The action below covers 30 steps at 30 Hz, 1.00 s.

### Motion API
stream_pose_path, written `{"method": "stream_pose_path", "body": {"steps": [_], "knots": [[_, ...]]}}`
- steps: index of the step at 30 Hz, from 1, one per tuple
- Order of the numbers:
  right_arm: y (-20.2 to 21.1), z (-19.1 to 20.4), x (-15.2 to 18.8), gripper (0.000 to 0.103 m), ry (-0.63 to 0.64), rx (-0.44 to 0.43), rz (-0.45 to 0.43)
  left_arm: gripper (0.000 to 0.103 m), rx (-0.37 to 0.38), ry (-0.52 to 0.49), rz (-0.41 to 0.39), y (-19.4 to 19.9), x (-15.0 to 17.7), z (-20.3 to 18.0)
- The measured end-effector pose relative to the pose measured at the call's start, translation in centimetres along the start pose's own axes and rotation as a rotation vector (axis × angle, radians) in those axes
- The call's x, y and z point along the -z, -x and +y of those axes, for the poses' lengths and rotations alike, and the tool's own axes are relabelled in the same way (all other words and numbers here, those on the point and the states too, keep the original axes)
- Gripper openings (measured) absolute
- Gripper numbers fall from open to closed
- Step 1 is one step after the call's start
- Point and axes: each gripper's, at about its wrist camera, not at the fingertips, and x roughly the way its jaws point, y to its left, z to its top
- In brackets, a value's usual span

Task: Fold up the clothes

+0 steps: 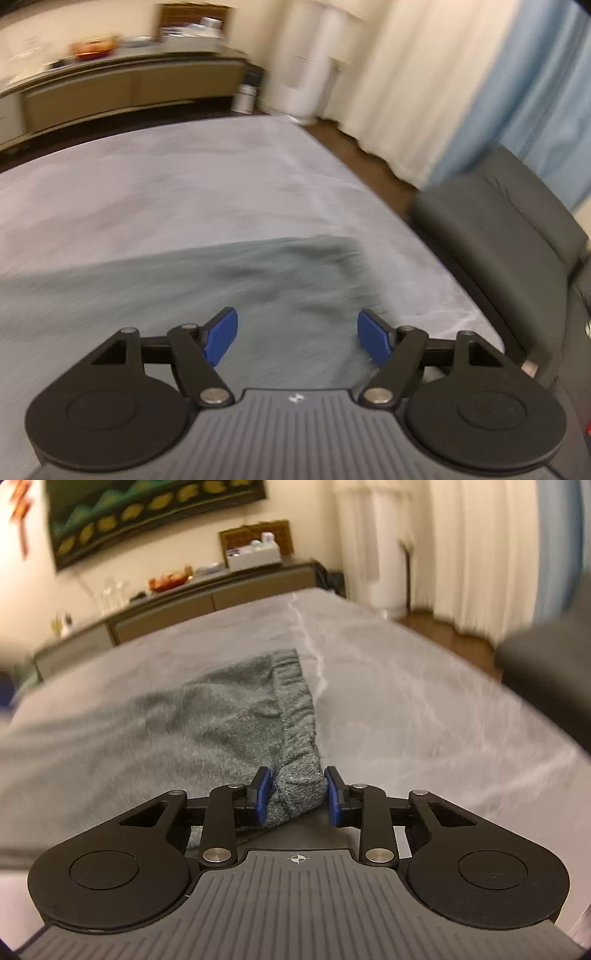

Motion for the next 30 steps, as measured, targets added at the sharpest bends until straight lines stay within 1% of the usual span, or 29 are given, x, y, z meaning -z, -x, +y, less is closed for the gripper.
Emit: {"method": "stream_pose_path", "body": {"steps": [3,5,7,8,10,11,14,15,17,18,19,22,24,26,27,28,29,30], "knots": [[1.0,2.3,0.9,0.024,0.19,0.061,-0.088,0.074,-0.003,-0.067,0.048,-3.9,-1.8,-4.8],[1.6,3.5,1.3,0.023,0.281,0.074,-0.137,0.074,-0.014,-0.124,0.093,-6.9,-2.1,-6.4],[2.0,4.4,1.7,0.023,0.357,0.07,-0.176,0.074,-0.055,-0.185,0.139,-9.5,-2.3,-7.7],[2.1,4.8,1.9,0.023,0.385,0.068,-0.19,0.073,-0.091,-0.221,0.158,-10.5,-2.3,-8.4],[2.2,5.1,2.0,0.023,0.422,0.06,-0.208,0.068,-0.149,-0.28,0.194,-12.5,-1.9,-8.8],[2.1,5.0,1.9,0.023,0.418,0.05,-0.206,0.067,-0.16,-0.289,0.208,-13.2,-1.8,-8.8],[2.0,3.5,1.1,0.025,0.333,0.019,-0.182,0.062,-0.191,-0.314,0.244,-15.0,-1.4,-8.8],[1.9,2.9,0.9,0.03,0.304,0.005,-0.168,0.062,-0.199,-0.321,0.254,-15.4,-1.2,-8.8],[2.0,2.2,0.6,0.048,0.274,-0.012,-0.155,0.063,-0.212,-0.334,0.266,-16.1,-1.1,-9.0],[2.2,2.0,0.6,0.064,0.269,-0.011,-0.155,0.067,-0.215,-0.336,0.27,-16.3,-1.1,-9.2],[2.4,1.8,0.6,0.072,0.264,-0.01,-0.156,0.069,-0.211,-0.33,0.273,-16.4,-1.3,-9.3],[2.5,0.8,0.5,0.074,0.229,0.01,-0.134,0.071,-0.205,-0.322,0.278,-16.6,-1.5,-9.5],[2.4,-0.2,0.2,0.074,0.182,0.0,-0.108,0.073,-0.214,-0.329,0.268,-16.6,-1.3,-9.7],[2.3,-1.0,-0.1,0.074,0.132,-0.032,-0.087,0.051,-0.22,-0.33,0.245,-16.4,-1.2,-9.8],[2.2,-1.5,-0.3,0.074,0.103,-0.053,-0.077,0.03,-0.22,-0.322,0.236,-16.1,-1.3,-9.6],[2.2,-1.9,-0.4,0.074,0.074,-0.073,-0.067,0.024,-0.22,-0.315,0.227,-15.9,-1.4,-9.3],[2.1,-2.4,-0.6,0.075,0.045,-0.091,-0.059,0.021,-0.216,-0.301,0.218,-15.6,-1.5,-8.9],[2.0,-2.9,-0.8,0.075,0.011,-0.109,-0.051,0.019,-0.195,-0.268,0.208,-15.1,-1.7,-8.1]]}}
